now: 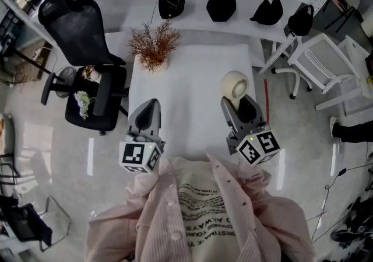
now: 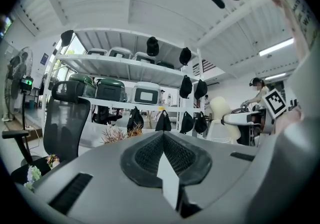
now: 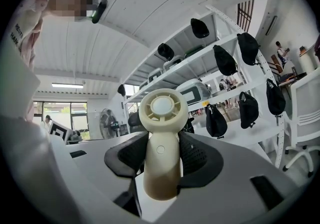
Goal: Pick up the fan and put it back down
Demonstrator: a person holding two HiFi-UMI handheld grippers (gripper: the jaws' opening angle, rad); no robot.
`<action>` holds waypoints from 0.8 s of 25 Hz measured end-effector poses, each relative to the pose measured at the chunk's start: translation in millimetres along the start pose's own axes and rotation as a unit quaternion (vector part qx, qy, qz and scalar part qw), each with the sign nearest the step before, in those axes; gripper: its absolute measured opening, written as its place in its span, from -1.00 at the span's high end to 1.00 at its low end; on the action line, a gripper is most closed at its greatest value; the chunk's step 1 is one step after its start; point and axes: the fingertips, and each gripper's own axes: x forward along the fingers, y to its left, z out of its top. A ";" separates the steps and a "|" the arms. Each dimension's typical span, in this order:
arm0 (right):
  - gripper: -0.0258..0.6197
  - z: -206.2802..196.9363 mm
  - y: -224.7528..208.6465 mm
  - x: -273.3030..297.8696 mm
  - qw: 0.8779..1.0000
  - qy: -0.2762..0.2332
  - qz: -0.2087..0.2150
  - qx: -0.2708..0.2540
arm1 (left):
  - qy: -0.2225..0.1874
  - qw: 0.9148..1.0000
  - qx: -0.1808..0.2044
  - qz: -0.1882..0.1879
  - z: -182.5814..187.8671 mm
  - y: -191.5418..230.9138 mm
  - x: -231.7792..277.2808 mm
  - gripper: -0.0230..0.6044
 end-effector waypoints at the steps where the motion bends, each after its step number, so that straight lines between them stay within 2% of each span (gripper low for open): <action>1: 0.35 0.0 0.3 0.1 1.000 0.000 0.000 0.001 | 0.000 1.000 0.001 0.000 0.3 0.6 -0.3 0.92; 11: 0.35 -11.6 2.4 4.6 1.000 0.028 -0.005 -0.009 | 0.021 1.000 -0.012 -0.010 -16.0 0.3 -0.6 0.92; 20: 0.35 -47.0 -7.9 9.4 0.996 0.083 -0.013 -0.024 | 0.050 0.997 -0.050 -0.018 -43.2 -2.9 -1.1 0.92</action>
